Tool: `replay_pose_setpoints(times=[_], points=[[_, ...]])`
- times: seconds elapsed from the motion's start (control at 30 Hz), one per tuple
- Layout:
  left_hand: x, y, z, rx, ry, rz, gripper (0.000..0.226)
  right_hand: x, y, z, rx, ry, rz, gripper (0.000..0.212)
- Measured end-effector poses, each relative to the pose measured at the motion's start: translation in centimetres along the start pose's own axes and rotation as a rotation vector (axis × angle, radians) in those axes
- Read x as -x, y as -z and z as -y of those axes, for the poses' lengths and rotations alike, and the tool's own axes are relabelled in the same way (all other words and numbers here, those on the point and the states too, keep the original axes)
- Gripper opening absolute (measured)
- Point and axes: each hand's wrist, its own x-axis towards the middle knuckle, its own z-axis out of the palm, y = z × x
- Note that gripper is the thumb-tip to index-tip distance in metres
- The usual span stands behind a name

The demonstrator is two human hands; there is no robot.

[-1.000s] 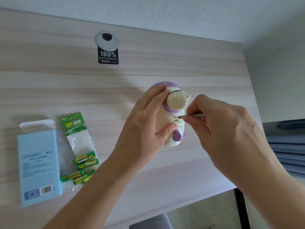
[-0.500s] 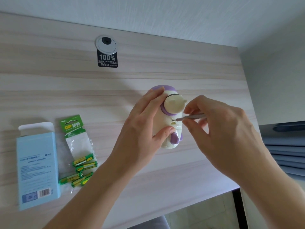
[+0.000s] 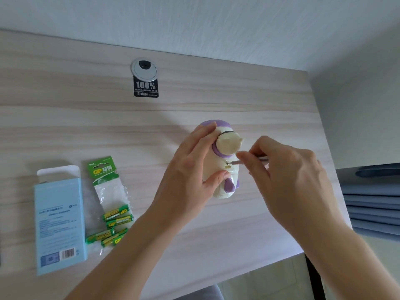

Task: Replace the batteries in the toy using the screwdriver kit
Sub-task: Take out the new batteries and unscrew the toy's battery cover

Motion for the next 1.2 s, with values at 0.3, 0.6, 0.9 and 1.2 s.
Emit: replay_pose_setpoints(times=[0.3,0.6,0.9,1.2], points=[[-0.1,0.4,-0.3,-0.034,-0.008,-0.009,0.071,-0.1,-0.1,0.4,-0.009,-0.003,-0.015,0.020],[0.0,0.6,-0.3,-0.024,-0.009,-0.003,0.072,0.1,-0.3,0.5,-0.140,0.052,-0.009,0.007],[-0.1,0.6,-0.3,-0.036,-0.013,-0.015,0.072,0.3,-0.5,0.1,-0.153,0.064,-0.026,0.026],[0.0,0.6,-0.4,-0.025,-0.019,-0.024,0.071,1.0,-0.6,-0.1,-0.136,-0.026,-0.073,0.025]])
